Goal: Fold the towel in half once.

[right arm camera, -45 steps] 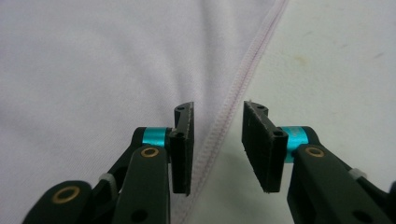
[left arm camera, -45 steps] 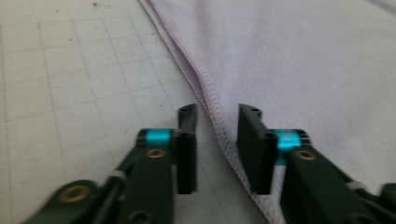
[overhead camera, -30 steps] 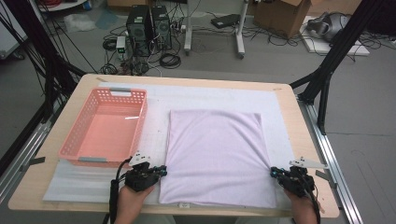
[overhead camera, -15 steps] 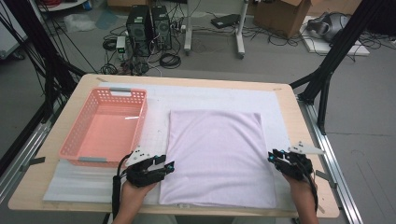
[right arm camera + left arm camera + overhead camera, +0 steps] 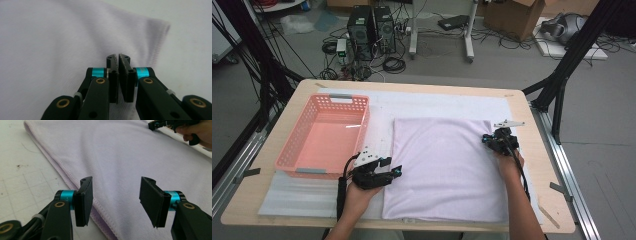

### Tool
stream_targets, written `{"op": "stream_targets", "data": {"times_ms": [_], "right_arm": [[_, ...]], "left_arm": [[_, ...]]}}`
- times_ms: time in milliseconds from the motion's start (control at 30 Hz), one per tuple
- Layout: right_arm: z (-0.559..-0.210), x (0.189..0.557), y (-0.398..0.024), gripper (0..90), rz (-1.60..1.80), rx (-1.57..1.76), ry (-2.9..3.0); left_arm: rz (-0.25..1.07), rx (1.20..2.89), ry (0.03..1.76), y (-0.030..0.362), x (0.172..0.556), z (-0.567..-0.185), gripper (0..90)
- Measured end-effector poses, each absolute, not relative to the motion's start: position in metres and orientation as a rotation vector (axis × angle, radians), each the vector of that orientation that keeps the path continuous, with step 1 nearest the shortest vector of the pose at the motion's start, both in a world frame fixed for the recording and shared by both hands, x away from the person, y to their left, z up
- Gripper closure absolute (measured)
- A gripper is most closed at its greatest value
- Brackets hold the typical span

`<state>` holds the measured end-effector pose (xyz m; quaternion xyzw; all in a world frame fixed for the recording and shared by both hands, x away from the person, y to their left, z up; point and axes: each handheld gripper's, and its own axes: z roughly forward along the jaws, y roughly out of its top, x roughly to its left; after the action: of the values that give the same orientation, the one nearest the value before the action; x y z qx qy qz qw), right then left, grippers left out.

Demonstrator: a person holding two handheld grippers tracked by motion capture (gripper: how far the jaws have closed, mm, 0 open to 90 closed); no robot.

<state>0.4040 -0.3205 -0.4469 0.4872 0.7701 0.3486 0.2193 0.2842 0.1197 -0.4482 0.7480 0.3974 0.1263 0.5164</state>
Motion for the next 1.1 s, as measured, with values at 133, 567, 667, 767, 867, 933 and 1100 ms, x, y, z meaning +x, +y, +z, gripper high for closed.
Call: {"op": "stream_targets", "data": {"times_ms": [133, 567, 667, 767, 867, 933, 1100], "right_arm": [[-0.448, 0.412, -0.327, 86.3, 0.876, 1.406, 2.017], [-0.421, 0.328, -0.361, 48.9, 1.106, 1.369, 2.043], [-0.424, 0.300, -0.366, 36.0, 1.141, 1.318, 2.076], [-0.426, 0.278, -0.366, 24.1, 1.107, 1.275, 2.084], [-0.427, 0.263, -0.364, 20.8, 1.095, 1.224, 2.087], [-0.426, 0.262, -0.363, 20.7, 1.096, 1.204, 2.101], [-0.425, 0.262, -0.362, 19.7, 1.120, 1.205, 2.103]], "left_arm": [[0.295, 1.793, 0.956, 0.119, 0.284, -0.448, 43.3], [0.288, 1.730, 0.940, 0.122, 0.282, -0.444, 35.3], [0.290, 1.709, 0.933, 0.123, 0.280, -0.441, 29.7], [0.321, 1.697, 0.944, 0.124, 0.277, -0.438, 20.6], [0.319, 1.687, 0.938, 0.127, 0.276, -0.436, 20.7], [0.319, 1.682, 0.929, 0.129, 0.276, -0.436, 20.7], [0.317, 1.670, 0.935, 0.130, 0.278, -0.434, 20.9]]}}
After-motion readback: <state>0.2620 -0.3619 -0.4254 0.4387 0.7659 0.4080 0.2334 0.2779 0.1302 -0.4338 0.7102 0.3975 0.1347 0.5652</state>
